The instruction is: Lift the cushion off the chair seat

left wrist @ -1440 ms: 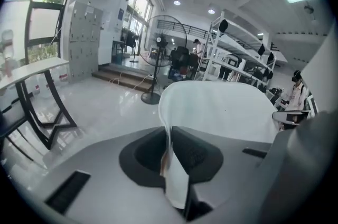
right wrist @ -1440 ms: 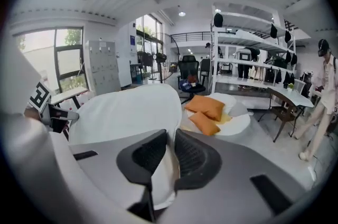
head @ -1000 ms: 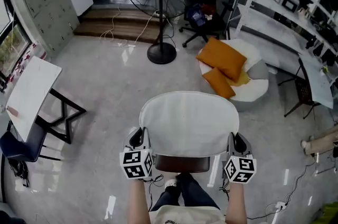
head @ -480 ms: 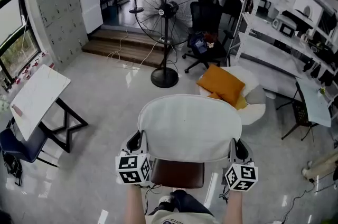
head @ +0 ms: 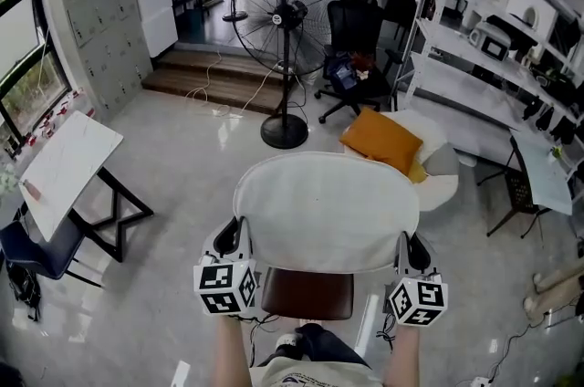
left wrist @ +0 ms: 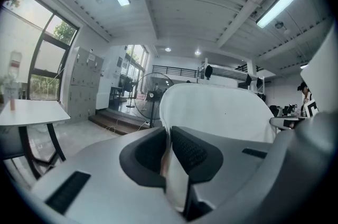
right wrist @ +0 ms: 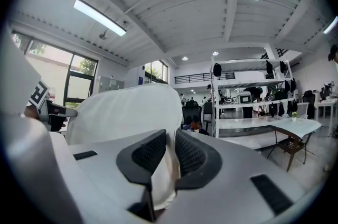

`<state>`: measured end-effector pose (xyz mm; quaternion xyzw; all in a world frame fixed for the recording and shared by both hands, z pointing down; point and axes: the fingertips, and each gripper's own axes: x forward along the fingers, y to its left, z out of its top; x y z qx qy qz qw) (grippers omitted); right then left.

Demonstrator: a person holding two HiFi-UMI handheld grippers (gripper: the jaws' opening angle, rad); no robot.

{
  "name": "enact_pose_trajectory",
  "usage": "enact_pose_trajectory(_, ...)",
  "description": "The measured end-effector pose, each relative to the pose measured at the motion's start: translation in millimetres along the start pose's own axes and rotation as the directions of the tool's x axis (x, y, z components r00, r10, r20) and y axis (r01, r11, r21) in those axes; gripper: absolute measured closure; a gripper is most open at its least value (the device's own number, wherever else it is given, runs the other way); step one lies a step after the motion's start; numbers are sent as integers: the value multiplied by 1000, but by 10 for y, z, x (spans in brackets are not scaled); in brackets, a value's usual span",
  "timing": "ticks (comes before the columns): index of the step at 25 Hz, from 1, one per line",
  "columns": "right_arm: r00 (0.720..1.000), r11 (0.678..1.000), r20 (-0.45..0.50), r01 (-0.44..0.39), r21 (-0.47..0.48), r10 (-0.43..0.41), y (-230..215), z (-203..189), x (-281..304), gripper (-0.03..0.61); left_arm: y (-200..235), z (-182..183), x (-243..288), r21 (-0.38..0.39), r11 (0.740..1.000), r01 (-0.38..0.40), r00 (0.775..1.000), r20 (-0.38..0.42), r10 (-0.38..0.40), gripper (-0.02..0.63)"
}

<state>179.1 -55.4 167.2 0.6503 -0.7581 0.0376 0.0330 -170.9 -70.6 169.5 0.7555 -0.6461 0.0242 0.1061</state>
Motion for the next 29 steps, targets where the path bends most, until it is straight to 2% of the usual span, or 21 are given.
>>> enact_pose_trajectory(12,1000,1000,8,4,6,-4,-40,-3,-134,509,-76,-20,-109,4,1000,8,1000,4,-8,563)
enact_pose_trajectory(29,1000,1000,8,4,2,-4,-95,-37,2,509,-84,-44,61,9,1000,5,1000,3,-5,564)
